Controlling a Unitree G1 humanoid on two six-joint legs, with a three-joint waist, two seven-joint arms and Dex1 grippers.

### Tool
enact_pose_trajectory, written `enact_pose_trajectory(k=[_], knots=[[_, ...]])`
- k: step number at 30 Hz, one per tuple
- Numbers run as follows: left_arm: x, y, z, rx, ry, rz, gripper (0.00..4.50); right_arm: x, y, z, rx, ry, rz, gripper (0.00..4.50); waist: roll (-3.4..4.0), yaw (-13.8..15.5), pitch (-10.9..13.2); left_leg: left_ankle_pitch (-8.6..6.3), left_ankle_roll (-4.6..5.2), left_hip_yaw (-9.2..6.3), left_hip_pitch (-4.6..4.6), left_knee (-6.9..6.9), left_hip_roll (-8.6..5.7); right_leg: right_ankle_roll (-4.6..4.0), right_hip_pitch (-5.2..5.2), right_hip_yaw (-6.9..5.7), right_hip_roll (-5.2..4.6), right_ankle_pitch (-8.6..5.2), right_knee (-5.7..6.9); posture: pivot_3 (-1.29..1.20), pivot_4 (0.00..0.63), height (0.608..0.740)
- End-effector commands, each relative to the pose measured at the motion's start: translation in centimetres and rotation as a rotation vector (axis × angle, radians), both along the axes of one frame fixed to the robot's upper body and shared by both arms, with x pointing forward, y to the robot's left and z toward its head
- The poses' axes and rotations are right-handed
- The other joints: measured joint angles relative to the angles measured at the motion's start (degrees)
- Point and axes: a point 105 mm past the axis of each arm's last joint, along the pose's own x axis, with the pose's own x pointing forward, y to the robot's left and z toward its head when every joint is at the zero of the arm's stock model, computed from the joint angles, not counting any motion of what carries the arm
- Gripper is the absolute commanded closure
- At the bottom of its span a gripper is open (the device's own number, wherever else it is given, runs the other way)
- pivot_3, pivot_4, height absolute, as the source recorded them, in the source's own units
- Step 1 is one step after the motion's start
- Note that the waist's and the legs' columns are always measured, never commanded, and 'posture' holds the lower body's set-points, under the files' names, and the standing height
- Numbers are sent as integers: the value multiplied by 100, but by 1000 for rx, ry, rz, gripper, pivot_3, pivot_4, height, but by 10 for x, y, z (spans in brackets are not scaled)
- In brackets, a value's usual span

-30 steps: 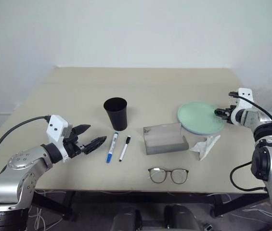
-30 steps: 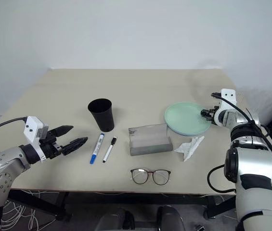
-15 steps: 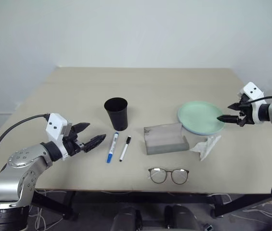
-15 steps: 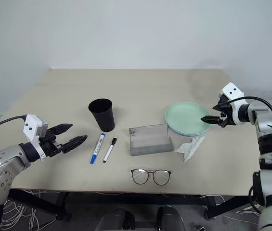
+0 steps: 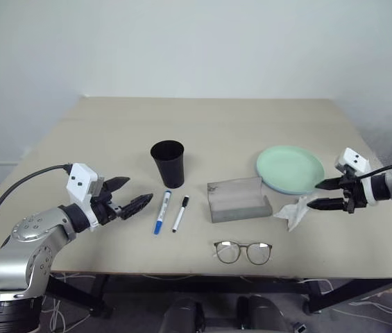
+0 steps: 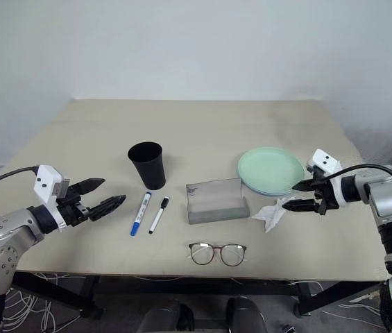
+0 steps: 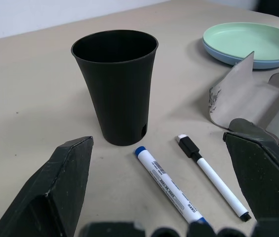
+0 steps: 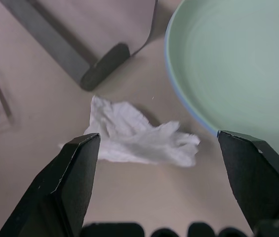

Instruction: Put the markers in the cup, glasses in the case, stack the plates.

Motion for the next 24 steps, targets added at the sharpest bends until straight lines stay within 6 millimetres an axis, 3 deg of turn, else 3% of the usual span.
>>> enact_pose_trajectory(k=[1,13,19,22,24], knots=[[2,2,11,10,-50,4,0,4,6,7,-10,-54,33,393,-1,0,0,0,0,0,0,0,0,0,0,0,0,0,0,0,0,727],[0,2,12,10,-54,9,0,-3,11,-18,-82,-18,77,393,-8,10,-1,0,0,-4,-6,-1,0,0,-3,-4,0,0,-1,0,0,727],[1,1,12,8,-54,9,0,-2,12,-21,-99,-24,77,393,-8,4,-1,0,0,-1,-10,4,2,0,-7,-4,1,0,0,0,0,727],[1,0,12,6,-54,7,0,0,11,-21,-105,-31,68,991,-8,5,-1,0,0,-2,-10,4,2,0,-7,-5,1,0,0,0,0,727],[0,0,12,6,-54,7,0,0,12,-22,-107,-32,70,1678,-8,5,-1,0,0,-1,-10,4,2,0,-6,-6,0,0,-1,0,0,727]])
